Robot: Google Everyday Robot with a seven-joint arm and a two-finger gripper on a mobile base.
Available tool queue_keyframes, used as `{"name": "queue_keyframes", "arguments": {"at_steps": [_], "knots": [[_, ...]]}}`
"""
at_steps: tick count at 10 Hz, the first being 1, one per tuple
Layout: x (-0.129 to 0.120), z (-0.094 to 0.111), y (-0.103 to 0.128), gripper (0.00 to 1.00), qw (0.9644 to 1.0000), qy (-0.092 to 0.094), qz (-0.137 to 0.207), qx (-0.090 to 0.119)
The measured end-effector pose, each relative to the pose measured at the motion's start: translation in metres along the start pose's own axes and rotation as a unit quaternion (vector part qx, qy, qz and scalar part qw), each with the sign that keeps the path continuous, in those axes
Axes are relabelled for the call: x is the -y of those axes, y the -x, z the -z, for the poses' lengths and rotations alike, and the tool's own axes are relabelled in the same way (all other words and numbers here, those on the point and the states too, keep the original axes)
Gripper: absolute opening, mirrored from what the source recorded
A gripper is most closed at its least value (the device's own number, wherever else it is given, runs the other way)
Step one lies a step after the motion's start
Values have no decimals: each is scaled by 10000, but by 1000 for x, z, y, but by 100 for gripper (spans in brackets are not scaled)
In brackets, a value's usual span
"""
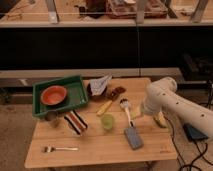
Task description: Place sponge in plastic cup
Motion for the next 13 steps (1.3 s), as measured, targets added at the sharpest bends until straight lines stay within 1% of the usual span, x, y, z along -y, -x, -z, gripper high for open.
{"name": "queue_keyframes", "arguments": {"at_steps": [11,13], "knots": [[0,1,0,80,10000,5,13,-12],[8,0,9,80,9998,61,196,-54]]}}
